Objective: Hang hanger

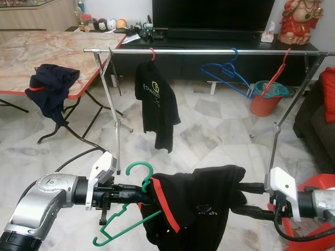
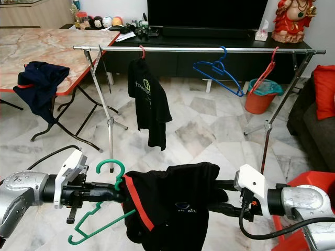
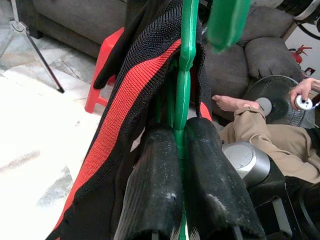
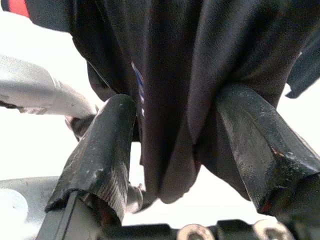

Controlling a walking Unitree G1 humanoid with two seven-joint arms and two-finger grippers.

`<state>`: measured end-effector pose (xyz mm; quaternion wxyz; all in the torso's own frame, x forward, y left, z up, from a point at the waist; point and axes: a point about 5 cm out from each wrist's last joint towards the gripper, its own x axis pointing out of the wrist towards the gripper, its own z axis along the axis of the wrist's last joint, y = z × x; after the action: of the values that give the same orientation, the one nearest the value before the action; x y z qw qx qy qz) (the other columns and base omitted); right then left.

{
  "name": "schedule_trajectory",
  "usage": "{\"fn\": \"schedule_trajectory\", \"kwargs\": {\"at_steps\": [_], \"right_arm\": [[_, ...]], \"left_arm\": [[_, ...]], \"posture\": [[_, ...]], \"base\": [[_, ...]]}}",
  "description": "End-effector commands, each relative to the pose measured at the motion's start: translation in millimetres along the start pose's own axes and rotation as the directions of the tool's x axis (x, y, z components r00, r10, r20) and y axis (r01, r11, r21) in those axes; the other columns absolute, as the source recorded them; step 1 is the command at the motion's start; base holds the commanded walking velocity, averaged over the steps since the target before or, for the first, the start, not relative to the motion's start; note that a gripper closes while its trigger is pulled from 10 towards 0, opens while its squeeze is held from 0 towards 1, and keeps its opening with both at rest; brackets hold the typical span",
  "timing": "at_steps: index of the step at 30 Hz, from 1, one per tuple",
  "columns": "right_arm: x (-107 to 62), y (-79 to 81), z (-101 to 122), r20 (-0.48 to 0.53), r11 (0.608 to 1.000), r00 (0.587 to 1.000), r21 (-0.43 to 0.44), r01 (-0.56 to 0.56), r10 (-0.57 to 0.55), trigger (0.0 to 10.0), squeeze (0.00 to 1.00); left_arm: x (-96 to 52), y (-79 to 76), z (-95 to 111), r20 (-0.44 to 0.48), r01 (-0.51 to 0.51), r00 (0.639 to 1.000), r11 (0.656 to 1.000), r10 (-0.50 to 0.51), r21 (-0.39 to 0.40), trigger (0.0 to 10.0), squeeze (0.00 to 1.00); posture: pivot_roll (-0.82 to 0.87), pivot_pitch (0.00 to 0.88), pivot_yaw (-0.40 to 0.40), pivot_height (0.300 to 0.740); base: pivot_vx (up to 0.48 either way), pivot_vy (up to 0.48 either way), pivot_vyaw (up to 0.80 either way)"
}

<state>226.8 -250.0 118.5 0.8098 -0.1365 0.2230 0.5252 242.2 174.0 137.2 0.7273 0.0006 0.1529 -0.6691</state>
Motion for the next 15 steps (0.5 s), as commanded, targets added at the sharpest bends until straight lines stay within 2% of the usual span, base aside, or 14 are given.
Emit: {"fn": "schedule_trajectory", "kwargs": {"at_steps": [1, 2, 3, 4, 5, 6, 7, 8, 10, 15], "right_arm": [[3.2, 1.4, 4, 0.019, 1.0, 0.999, -0.013, -0.027, 0.027, 10.0, 0.0], [3.9, 1.9, 4, 0.016, 0.999, 0.999, -0.013, -0.029, 0.03, 9.9, 0.0], [4.3, 2.2, 4, 0.015, 0.999, 0.999, -0.013, -0.031, 0.031, 8.7, 0.0], [5.1, 1.9, 2, 0.012, 1.0, 1.0, -0.012, -0.029, 0.029, 8.3, 0.0], [5.8, 0.6, 0, 0.002, 1.0, 1.0, -0.014, -0.019, 0.019, 6.1, 0.0], [6.6, -1.9, -1, -0.004, 1.0, 1.0, -0.011, 0.0, 0.0, 3.0, 0.0], [6.8, -2.7, -1, -0.005, 1.0, 1.0, -0.01, 0.006, -0.006, 3.0, 0.0], [7.3, -3.5, -1, -0.002, 1.0, 1.0, -0.008, 0.013, -0.013, 0.0, 0.0], [10.5, -6.3, 0, 0.007, 0.999, 0.999, -0.006, 0.043, -0.043, 0.0, 0.0], [15.0, -4.2, 1, 0.018, 0.999, 0.999, -0.006, 0.032, -0.032, 0.0, 0.0]], "left_arm": [[4.6, -2.1, 9, 0.026, 0.032, 0.999, 0.999, -0.033, 0.037, 10.0, 0.0], [5.0, -2.2, 9, 0.027, 0.033, 0.999, 0.999, -0.034, 0.037, 10.0, 0.0], [5.2, -2.3, 9, 0.027, 0.034, 0.999, 0.999, -0.035, 0.037, 10.0, 0.0], [5.4, -2.4, 9, 0.027, 0.035, 0.999, 0.999, -0.036, 0.037, 10.0, 0.0], [5.5, -2.4, 10, 0.028, 0.036, 0.999, 0.999, -0.037, 0.037, 10.0, 0.0], [5.9, -2.5, 10, 0.029, 0.037, 0.999, 0.999, -0.038, 0.037, 10.0, 0.0], [6.1, -2.6, 10, 0.03, 0.037, 0.999, 0.999, -0.039, 0.037, 10.0, 0.0], [6.2, -2.7, 10, 0.031, 0.038, 0.999, 0.999, -0.039, 0.037, 10.0, 0.0], [6.9, -3.4, 10, 0.033, 0.041, 0.999, 0.999, -0.042, 0.035, 10.0, 0.0], [7.6, -3.7, 9, 0.032, 0.045, 0.998, 0.998, -0.046, 0.033, 10.0, 0.0]], "posture": [[-0.21, 0.0, -0.016, 0.74], [-0.21, 0.0, -0.016, 0.74], [-0.21, 0.0, -0.016, 0.74], [-0.21, 0.0, -0.017, 0.74], [-0.21, 0.0, -0.017, 0.74], [-0.21, 0.0, -0.018, 0.74], [-0.21, 0.0, -0.018, 0.74], [-0.21, 0.0, -0.018, 0.74], [-0.21, 0.0, -0.019, 0.74], [-0.2, 0.0, -0.016, 0.74]], "base": [[0.0, 0.0, 0.0], [0.0, 0.0, 0.0], [0.0, 0.0, 0.0], [0.0, 0.0, 0.0], [0.0, 0.0, 0.0], [0.0, 0.0, 0.0], [0.0, 0.0, 0.0], [0.0, 0.0, 0.0], [0.0, 0.0, 0.0], [0.0, 0.0, 0.0]]}}
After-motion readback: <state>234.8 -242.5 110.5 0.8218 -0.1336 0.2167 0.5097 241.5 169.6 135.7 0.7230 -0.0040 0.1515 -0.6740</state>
